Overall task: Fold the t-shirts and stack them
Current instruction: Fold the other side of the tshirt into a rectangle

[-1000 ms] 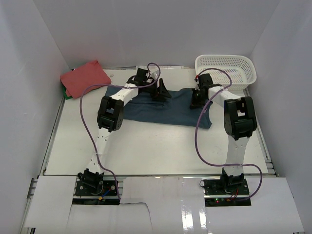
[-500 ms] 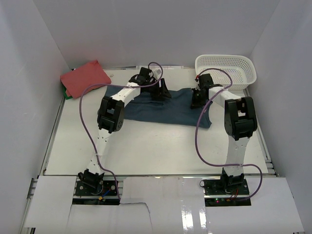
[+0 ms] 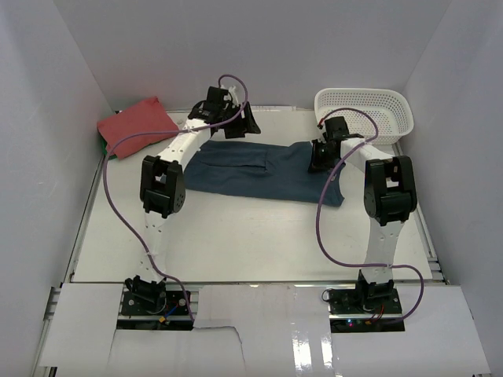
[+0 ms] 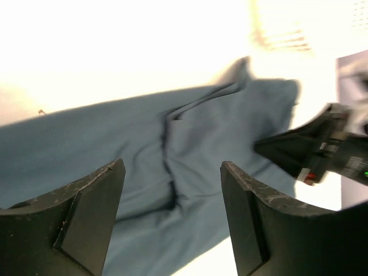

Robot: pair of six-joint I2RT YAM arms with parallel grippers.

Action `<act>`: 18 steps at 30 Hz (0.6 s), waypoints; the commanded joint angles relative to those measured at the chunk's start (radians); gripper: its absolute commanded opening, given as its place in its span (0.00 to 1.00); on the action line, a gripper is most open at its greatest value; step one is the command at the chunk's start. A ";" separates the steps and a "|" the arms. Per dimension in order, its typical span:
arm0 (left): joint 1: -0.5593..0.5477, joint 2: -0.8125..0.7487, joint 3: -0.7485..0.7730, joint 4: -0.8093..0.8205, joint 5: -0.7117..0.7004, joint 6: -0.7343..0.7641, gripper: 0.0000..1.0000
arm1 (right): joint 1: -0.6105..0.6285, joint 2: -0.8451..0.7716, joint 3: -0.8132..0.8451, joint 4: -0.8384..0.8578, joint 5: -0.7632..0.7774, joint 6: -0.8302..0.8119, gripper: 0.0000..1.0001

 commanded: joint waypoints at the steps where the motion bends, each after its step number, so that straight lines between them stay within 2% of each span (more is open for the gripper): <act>1: -0.001 -0.198 0.005 0.004 -0.027 0.034 0.79 | -0.001 -0.093 0.036 0.030 -0.065 -0.010 0.18; 8: 0.124 -0.258 -0.194 0.044 -0.001 0.040 0.78 | 0.040 -0.228 -0.076 -0.016 -0.043 0.022 0.20; 11: 0.199 -0.253 -0.285 0.074 0.030 0.040 0.77 | 0.080 -0.299 -0.172 -0.019 -0.023 0.043 0.22; 13: 0.212 -0.252 -0.309 0.082 0.013 0.059 0.77 | 0.092 -0.348 -0.241 -0.019 -0.016 0.053 0.22; 18: 0.223 -0.204 -0.296 0.074 -0.050 0.106 0.77 | 0.097 -0.406 -0.340 -0.023 -0.025 0.068 0.13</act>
